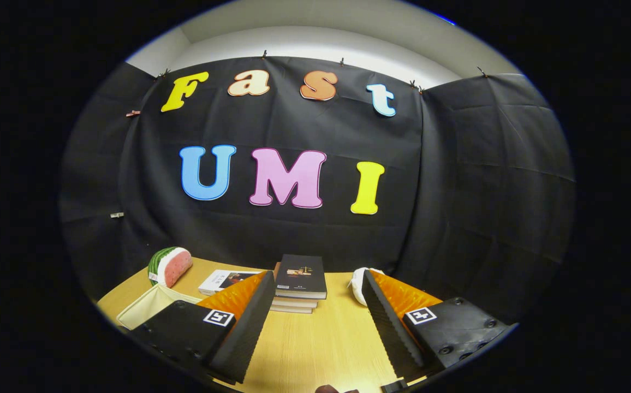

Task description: Open the storage box then place both shoes into the box .Put the left shoe in first, then the right shoe, with the right side of both shoes facing outward in a uniform manner.

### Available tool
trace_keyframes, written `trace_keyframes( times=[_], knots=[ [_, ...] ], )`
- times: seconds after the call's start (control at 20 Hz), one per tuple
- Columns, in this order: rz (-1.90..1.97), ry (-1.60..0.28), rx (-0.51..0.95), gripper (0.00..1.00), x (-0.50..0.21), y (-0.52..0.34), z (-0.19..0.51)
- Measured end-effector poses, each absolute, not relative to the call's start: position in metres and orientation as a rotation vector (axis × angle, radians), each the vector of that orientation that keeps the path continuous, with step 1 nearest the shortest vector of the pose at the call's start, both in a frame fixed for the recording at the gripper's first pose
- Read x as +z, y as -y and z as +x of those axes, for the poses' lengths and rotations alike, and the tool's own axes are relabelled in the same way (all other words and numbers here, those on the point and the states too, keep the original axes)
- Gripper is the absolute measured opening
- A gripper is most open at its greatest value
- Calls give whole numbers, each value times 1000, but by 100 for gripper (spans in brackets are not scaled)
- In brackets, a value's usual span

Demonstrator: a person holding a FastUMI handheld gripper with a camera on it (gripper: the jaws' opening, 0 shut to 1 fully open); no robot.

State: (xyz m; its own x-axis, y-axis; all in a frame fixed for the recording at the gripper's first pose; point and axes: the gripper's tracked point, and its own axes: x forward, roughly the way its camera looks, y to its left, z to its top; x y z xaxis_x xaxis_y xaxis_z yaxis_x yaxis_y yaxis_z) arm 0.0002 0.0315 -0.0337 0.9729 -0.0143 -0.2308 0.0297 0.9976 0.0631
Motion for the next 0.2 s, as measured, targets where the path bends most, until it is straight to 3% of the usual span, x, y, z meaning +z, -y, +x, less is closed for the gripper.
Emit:
trace_keyframes(
  times=[0.2],
  knots=[
    [82, -226, 2, 98, -32, -41, 1]
  ],
)
